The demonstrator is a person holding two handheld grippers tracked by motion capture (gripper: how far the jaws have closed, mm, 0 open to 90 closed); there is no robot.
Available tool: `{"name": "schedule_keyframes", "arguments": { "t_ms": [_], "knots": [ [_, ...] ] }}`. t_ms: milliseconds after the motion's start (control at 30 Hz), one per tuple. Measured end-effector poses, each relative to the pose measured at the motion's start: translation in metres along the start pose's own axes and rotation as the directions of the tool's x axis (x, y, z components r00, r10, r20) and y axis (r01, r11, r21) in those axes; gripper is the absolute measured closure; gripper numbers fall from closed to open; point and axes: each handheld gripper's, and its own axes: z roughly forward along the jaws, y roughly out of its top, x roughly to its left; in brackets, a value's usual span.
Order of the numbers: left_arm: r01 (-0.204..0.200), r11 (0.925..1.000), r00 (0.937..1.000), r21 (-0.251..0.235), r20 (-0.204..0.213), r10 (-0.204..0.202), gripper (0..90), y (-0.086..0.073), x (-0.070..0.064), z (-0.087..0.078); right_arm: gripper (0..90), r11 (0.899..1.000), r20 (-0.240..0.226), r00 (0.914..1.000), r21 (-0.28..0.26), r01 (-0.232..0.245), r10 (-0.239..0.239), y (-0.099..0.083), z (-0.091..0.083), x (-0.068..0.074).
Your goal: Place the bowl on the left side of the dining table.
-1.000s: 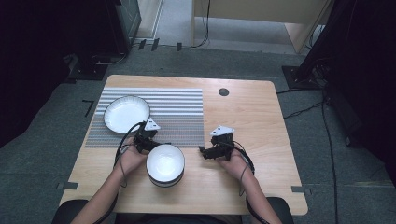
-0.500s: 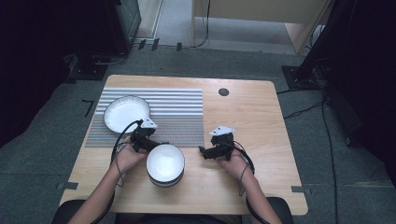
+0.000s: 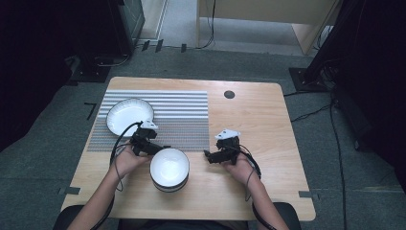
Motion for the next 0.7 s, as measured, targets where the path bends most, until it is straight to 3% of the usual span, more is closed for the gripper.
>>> {"name": "schedule_keyframes", "arguments": {
  "t_ms": [133,167,267,433,700],
  "knots": [
    [0.015,0.9999,0.9998,-0.008,0.015,-0.015,15.0,0.001,0.0,-0.002,5.3,1.0,0.001,1.0,0.0,0.0,0.0,0.0,0.0,0.0],
    [0.024,0.9997,0.9991,-0.007,0.036,-0.024,15.1,0.001,0.0,-0.003,5.3,1.0,0.0,1.0,0.0,0.0,0.0,0.0,0.0,0.0],
    [0.018,0.9998,0.9986,-0.007,0.051,-0.018,17.0,0.001,-0.001,-0.005,5.3,1.0,0.0,1.0,0.0,0.0,0.0,0.0,0.0,0.0],
    [0.021,0.9997,0.9977,-0.009,0.065,-0.021,22.4,0.002,-0.002,-0.007,5.2,1.0,0.0,1.0,0.0,0.001,-0.001,0.0,0.0,0.0],
    [0.027,0.9996,0.9967,0.002,0.077,-0.027,22.3,0.004,-0.001,-0.011,4.3,1.0,-0.005,1.0,0.003,0.008,-0.008,0.0,0.0,0.0]
  ]
}}
